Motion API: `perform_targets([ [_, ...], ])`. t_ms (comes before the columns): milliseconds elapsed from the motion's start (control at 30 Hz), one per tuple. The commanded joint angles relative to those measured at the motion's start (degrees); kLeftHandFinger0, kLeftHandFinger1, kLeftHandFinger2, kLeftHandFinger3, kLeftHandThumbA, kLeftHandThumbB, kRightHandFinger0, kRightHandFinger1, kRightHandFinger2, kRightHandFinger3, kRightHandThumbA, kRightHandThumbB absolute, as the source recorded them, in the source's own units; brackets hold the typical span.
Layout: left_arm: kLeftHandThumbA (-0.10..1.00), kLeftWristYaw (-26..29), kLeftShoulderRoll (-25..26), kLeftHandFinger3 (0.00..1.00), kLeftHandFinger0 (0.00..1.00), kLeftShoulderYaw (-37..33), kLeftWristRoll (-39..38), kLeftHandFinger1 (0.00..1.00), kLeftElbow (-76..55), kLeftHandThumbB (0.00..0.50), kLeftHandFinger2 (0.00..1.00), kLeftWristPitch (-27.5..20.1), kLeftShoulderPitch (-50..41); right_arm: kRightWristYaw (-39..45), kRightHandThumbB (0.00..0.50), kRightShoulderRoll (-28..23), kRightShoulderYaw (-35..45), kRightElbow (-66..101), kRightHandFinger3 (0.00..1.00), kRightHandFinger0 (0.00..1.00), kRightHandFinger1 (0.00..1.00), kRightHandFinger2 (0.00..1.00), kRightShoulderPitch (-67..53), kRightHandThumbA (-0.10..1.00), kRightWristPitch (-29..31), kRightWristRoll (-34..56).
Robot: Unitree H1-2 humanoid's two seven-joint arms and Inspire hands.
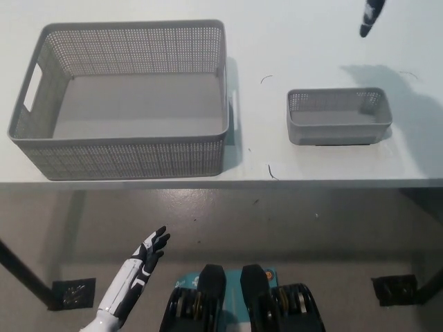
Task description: Use the right hand to pick up a small rectangular container and put it into a bigger container on the left side
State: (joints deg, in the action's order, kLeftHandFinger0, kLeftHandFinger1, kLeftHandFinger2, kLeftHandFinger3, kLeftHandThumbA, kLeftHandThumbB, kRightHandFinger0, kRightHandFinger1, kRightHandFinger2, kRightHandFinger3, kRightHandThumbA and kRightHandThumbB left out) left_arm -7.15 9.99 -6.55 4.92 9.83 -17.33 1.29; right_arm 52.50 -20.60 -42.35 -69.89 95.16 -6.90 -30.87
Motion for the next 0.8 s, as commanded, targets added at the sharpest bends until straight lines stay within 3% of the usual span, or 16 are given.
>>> perform_targets([
  [0,1.00,-1.32,1.00,1.00,1.00,-0.21,-0.08,1.00,-1.34,0.287,1.00,-0.76,0.90,-2.35,0.400,2.82,-0.66,-3.71,1.00,1.00,1.00,1.00,4.40,1.00,-0.55,-3.14],
  [167,1.00,-1.83,0.86,1.00,1.00,-0.06,-0.75,1.00,-1.32,0.282,1.00,-0.84,0.87,-5.22,0.367,4.89,-1.14,-6.94,1.00,1.00,1.00,1.00,2.44,1.00,3.68,-4.05],
  [233,1.00,-1.80,0.83,1.00,1.00,-0.05,-0.51,1.00,-1.34,0.287,1.00,-0.77,0.85,-4.90,0.281,5.72,0.02,-8.58,1.00,1.00,1.00,1.00,1.46,1.00,4.21,-2.88],
  [300,1.00,-1.71,0.83,1.00,1.00,-0.08,-0.22,1.00,-1.37,0.290,1.00,-0.64,0.86,-5.89,0.268,6.27,0.40,-9.47,1.00,1.00,1.00,1.00,0.64,1.00,4.69,-2.74],
  [367,1.00,-1.65,0.79,1.00,1.00,-0.08,-0.16,1.00,-1.29,0.289,1.00,-0.73,0.88,-7.19,0.321,7.06,-0.93,-10.23,1.00,1.00,1.00,1.00,-0.20,1.00,3.76,-4.37],
  [467,1.00,-1.61,0.73,1.00,1.00,-0.12,-0.07,1.00,-1.43,0.290,1.00,-0.74,0.85,-9.92,0.286,7.57,-0.83,-10.60,1.00,1.00,1.00,1.00,-1.68,1.00,4.42,-4.72],
  [567,1.00,-1.85,0.83,1.00,1.00,-0.31,-0.08,1.00,-1.31,0.287,1.00,-1.12,0.99,-10.52,0.350,8.18,-0.43,-11.38,1.00,1.00,1.00,1.00,-3.17,1.00,1.12,-4.67],
  [767,1.00,-2.19,0.88,1.00,1.00,-0.42,-0.23,1.00,-1.72,0.285,1.00,-0.89,1.04,-14.15,0.385,8.52,0.19,-12.30,1.00,1.00,1.00,1.00,-5.63,1.00,-1.11,-4.94],
])
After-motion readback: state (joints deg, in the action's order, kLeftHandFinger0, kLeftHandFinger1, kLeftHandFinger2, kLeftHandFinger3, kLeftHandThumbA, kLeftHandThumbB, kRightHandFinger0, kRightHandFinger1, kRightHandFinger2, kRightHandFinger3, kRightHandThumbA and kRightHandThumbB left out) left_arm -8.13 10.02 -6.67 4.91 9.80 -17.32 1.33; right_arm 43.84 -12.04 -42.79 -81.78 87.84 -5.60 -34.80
